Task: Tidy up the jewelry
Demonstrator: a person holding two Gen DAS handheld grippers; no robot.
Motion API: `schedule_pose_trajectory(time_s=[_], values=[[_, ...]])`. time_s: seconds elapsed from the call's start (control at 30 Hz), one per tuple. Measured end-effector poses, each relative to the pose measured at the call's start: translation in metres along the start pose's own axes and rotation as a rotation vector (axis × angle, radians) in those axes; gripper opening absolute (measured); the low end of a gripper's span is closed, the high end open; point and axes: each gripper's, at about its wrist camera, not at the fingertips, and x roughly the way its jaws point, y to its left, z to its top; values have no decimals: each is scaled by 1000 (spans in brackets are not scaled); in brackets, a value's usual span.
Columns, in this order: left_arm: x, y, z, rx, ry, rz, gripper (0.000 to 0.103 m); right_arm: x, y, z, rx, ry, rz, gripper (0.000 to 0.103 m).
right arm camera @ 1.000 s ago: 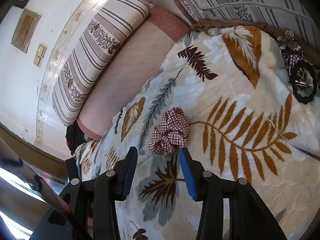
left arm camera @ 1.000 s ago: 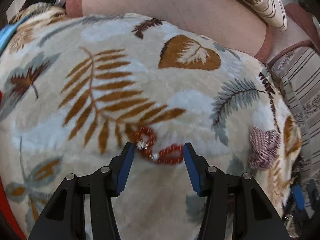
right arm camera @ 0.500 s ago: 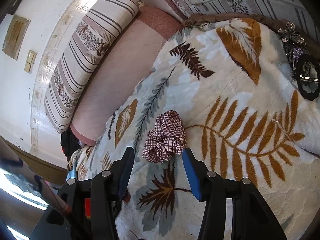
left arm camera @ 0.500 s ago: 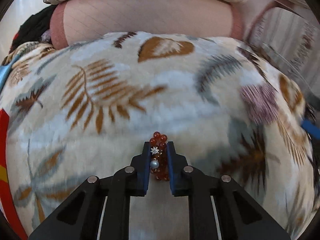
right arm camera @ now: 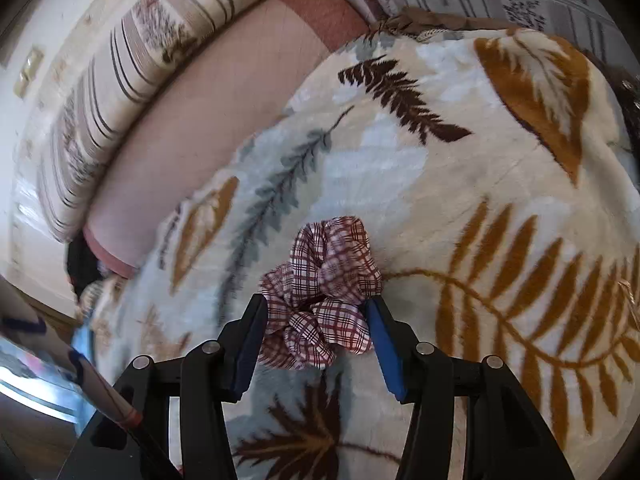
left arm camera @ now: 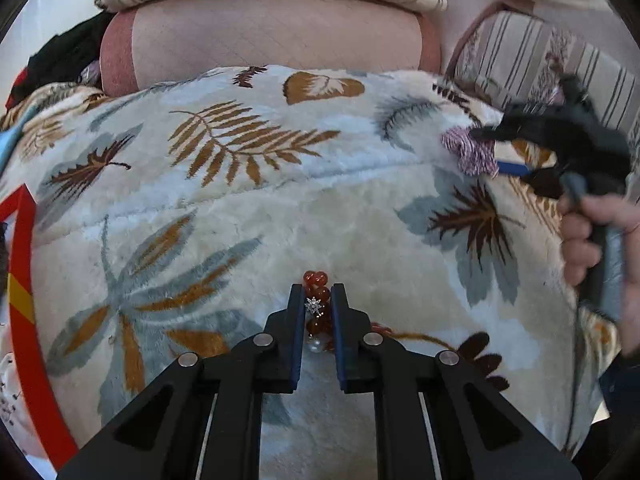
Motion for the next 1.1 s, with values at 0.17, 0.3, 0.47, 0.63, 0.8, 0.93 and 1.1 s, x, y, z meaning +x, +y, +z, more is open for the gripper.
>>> schedule_pose_trajectory(time_s=[0.17,0.3,0.47,0.63,0.8,0.93,1.1], values=[[5,1,8,-5,9,-22,12,10,15,-4,-100,-11,-4,16],[6,6,9,-18,12,-37,12,1,35,-16,-162,-24,38,12],[-1,11,13,-20,-15,-26,12,-20,75,-38,-259,-36,102,12],[-5,19,17,-42,-34,-5,12,-31,103,-74,-357,13,163,12],[-1,24,17,-57,-23,13,12,-20,109,-102,-426,96,165,12],[-2,27,17,-74,-11,-15,12,-15,102,-109,-425,131,156,12],[-5,36,17,-154,51,-105,32,-17,99,-104,-415,128,146,12]])
